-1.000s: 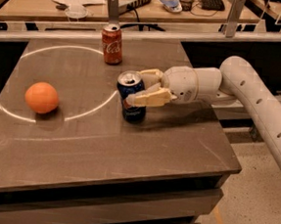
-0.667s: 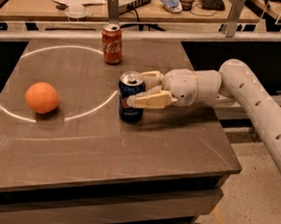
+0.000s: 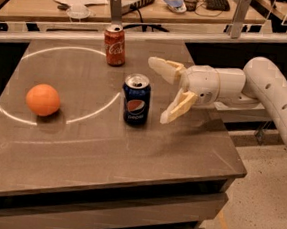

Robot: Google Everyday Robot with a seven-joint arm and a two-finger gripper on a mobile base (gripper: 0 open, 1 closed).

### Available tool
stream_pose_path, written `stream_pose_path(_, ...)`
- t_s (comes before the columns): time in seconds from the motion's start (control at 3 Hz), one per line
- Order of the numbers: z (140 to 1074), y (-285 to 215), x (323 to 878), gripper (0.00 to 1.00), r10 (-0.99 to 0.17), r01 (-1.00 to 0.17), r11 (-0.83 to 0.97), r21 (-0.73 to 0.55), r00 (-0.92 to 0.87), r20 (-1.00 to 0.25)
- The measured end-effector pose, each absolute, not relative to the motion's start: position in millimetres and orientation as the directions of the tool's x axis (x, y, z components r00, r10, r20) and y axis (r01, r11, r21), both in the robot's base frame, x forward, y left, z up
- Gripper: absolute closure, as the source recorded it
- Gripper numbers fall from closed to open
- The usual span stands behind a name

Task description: Place pepsi can upright

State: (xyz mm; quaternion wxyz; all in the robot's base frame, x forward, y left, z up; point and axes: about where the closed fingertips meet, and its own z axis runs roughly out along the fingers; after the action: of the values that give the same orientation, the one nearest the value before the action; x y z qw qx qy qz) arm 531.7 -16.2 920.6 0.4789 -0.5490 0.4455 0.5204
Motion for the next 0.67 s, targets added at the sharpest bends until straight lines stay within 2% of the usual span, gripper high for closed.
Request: stream_pose_path(0.67, 944, -81, 538, 0.0, -0.12, -0.99, 0.093, -0.107, 0.096, -0.988)
